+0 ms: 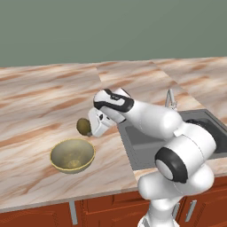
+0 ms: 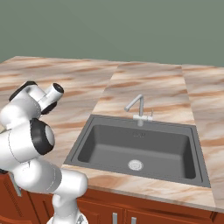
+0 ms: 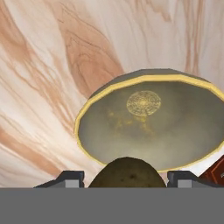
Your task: Pick the eggplants from the cabinet and place them in one bowl. Pick the potato from the sink and place it in the other bowl.
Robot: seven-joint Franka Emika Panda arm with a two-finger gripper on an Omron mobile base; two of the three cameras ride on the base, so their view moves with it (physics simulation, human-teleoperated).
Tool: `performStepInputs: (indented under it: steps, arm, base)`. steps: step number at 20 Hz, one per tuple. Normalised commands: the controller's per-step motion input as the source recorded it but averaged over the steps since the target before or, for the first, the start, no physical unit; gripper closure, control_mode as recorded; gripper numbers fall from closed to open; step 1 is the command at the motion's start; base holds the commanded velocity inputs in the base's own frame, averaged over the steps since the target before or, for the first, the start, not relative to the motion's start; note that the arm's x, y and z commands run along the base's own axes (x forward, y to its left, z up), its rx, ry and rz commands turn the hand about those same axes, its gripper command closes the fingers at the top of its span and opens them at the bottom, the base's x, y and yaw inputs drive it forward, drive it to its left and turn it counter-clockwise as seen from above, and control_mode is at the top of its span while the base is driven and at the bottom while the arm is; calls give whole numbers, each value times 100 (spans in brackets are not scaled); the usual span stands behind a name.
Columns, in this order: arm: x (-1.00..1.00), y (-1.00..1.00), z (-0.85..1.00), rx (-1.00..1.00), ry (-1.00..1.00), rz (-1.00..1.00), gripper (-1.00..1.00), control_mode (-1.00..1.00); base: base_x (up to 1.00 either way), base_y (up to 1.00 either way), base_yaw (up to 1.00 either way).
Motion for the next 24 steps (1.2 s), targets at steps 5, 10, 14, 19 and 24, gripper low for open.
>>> performStepInputs:
  steps: [5, 10, 14, 19, 24]
  arm:
    - [-2, 5, -18, 2, 1, 0, 100, -100]
    - [-5, 4, -16, 1, 0, 0, 100, -100]
    - [-5, 15, -14, 0, 0, 0, 100, -100]
    - [-4, 16, -15, 0, 0, 0, 100, -100]
    - [-1, 15, -11, 0, 0, 0, 100, -100]
  base:
    - [0, 0, 0]
    - [0, 0, 0]
    - [0, 0, 0]
    - [0, 0, 0]
    - [0, 0, 0]
